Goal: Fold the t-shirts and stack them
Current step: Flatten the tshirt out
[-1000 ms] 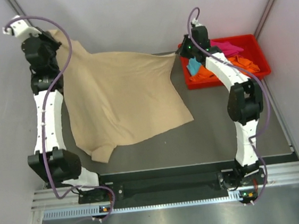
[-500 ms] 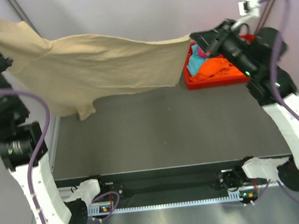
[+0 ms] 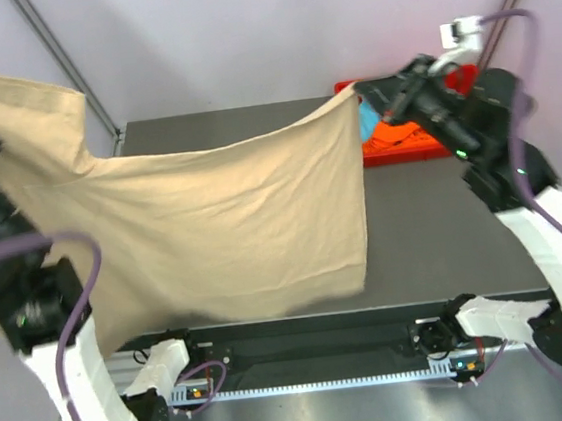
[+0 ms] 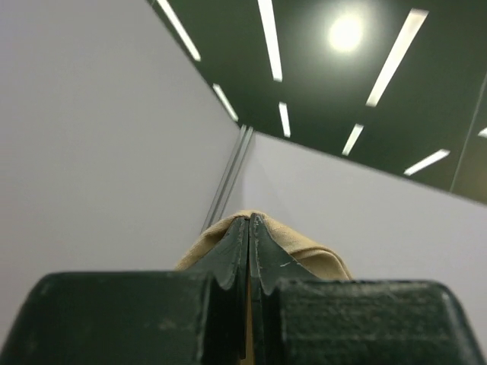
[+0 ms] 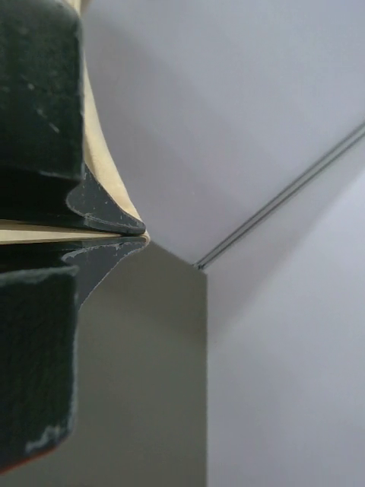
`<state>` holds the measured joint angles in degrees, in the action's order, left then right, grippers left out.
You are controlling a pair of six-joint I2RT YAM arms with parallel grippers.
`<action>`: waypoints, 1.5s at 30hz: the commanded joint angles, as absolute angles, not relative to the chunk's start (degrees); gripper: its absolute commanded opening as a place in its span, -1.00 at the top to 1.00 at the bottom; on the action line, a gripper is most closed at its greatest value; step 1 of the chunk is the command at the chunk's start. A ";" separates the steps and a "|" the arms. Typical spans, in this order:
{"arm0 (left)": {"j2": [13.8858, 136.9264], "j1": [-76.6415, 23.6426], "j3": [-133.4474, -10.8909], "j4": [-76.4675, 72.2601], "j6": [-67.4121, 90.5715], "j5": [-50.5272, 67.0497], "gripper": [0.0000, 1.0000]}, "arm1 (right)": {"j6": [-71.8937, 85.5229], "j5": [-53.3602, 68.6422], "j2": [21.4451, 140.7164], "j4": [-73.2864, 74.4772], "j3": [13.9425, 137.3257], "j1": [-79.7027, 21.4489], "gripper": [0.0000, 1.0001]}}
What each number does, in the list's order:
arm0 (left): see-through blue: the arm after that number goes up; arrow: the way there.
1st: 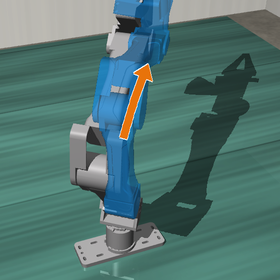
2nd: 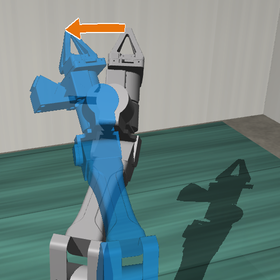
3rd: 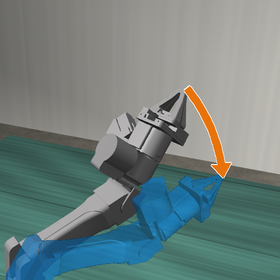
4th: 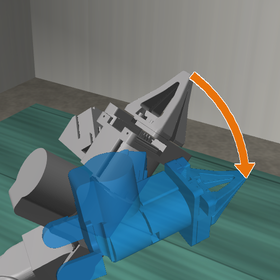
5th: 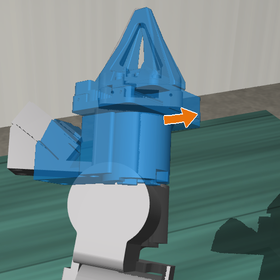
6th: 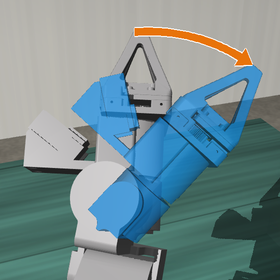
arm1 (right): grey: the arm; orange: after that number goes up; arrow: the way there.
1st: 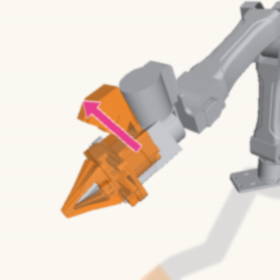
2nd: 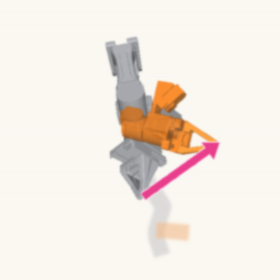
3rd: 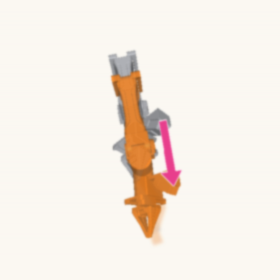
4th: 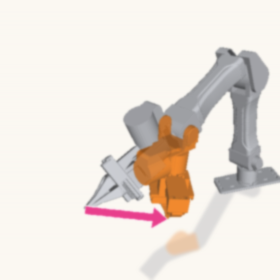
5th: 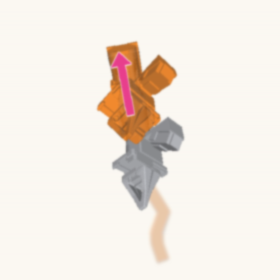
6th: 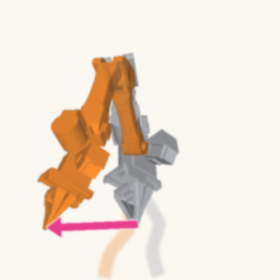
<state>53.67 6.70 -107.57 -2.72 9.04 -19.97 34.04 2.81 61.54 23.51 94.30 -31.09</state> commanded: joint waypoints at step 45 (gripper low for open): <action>108.81 12.31 -81.30 -32.52 9.93 -15.47 1.00 | 26.01 -1.67 136.76 8.96 129.11 -19.69 1.00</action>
